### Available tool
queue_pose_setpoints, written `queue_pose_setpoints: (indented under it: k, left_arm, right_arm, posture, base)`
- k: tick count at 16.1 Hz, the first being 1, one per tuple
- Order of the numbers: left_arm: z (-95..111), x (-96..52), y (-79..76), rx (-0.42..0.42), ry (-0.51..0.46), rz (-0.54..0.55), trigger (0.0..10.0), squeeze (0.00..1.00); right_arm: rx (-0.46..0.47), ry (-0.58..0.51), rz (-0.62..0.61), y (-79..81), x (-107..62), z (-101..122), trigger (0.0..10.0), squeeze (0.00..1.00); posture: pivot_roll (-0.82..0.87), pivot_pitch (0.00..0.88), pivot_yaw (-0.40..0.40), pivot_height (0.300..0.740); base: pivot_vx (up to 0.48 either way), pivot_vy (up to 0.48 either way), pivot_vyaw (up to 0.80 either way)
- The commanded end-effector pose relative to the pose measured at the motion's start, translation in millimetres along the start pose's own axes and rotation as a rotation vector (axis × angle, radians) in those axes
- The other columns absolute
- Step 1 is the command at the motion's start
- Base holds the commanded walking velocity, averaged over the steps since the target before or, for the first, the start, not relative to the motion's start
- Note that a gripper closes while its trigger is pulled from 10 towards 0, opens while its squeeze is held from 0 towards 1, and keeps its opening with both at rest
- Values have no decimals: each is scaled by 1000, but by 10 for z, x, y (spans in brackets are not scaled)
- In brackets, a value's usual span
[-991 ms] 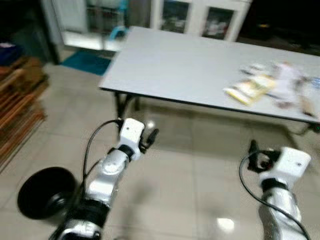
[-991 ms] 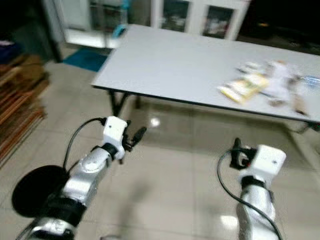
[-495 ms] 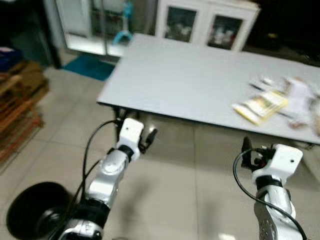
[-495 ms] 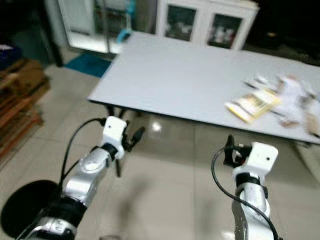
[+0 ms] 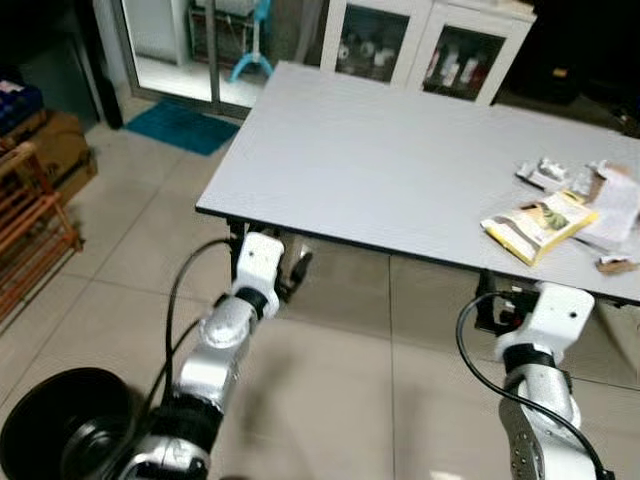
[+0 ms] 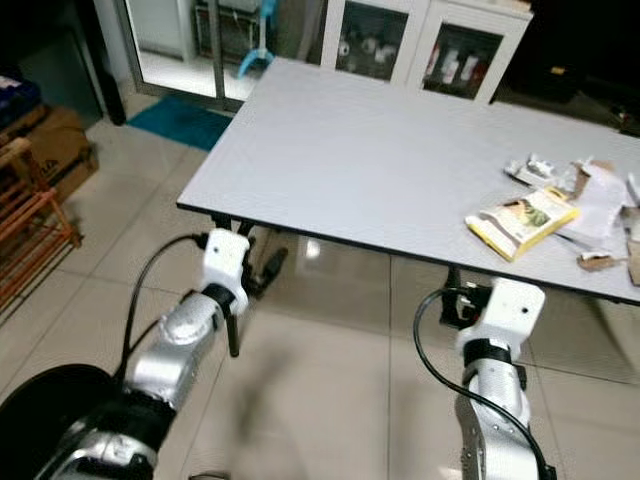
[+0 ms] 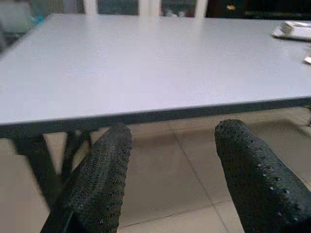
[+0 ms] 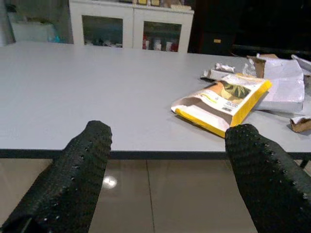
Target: Picking trash to rubbish bin
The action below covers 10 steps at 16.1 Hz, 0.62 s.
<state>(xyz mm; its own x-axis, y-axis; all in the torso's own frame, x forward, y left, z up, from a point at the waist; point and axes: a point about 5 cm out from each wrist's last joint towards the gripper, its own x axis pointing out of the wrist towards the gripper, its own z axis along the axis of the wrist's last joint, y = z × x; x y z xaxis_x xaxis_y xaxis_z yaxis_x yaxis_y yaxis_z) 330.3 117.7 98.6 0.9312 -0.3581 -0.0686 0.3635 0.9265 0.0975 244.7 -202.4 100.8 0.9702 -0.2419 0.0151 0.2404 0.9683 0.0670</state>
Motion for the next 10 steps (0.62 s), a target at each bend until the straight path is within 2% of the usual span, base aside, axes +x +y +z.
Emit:
queue_pose_setpoints:
  k: [1,10]
  left_arm:
    - [76,57,0,0,-19,12,10000,0]
    - [63,87,21,-2,-9,26,10000,0]
  right_arm:
    - [-19,-24,-15,-39,3,49,10000,0]
    - [-13,-26,-18,-34,-16,63,10000,0]
  posture:
    - [263,47,-112,740]
    - [245,47,-104,740]
  base:
    - [0,-480,0]
    - [0,-480,0]
